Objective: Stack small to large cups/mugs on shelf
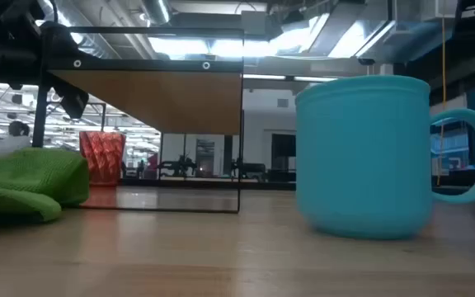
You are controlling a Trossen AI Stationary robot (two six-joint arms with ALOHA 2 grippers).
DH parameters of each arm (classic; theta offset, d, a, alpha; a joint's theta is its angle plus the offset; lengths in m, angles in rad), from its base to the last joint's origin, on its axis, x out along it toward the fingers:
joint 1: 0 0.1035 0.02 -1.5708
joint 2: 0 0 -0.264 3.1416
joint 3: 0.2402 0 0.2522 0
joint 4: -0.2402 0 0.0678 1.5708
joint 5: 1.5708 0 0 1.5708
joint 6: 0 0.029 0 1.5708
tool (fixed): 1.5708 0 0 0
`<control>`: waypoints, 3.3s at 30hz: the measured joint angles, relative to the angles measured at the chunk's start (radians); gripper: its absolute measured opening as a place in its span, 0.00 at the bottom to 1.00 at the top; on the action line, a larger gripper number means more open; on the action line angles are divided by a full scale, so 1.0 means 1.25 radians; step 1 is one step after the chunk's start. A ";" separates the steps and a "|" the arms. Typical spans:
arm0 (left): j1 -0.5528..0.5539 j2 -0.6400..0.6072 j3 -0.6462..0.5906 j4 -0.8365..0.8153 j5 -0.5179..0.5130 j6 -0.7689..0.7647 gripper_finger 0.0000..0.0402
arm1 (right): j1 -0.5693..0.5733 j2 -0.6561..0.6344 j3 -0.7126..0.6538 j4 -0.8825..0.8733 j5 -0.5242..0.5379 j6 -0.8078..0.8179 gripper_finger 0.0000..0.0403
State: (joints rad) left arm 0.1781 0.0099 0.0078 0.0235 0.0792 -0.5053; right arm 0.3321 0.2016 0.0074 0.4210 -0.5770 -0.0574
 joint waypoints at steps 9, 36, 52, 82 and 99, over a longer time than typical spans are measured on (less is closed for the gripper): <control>0.000 0.000 0.000 0.000 0.000 0.000 0.14 | 0.000 0.000 0.000 0.000 0.000 0.001 0.05; 0.000 0.000 0.000 0.000 0.000 0.000 0.14 | 0.000 0.000 0.000 0.000 0.000 0.000 0.05; 0.000 0.000 0.000 0.000 0.000 0.000 0.14 | 0.000 0.000 0.000 0.000 0.000 0.000 0.05; 0.000 0.000 0.000 0.000 0.000 0.000 0.14 | 0.000 0.000 -0.001 0.541 0.217 -0.094 0.05; 0.000 0.000 0.000 0.000 0.000 0.000 0.14 | 0.000 -0.001 -0.001 0.699 0.287 -0.083 0.05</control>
State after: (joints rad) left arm 0.1780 0.0100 0.0078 0.0235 0.0792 -0.5053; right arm 0.3321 0.2006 0.0067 1.2953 -0.2180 -0.1608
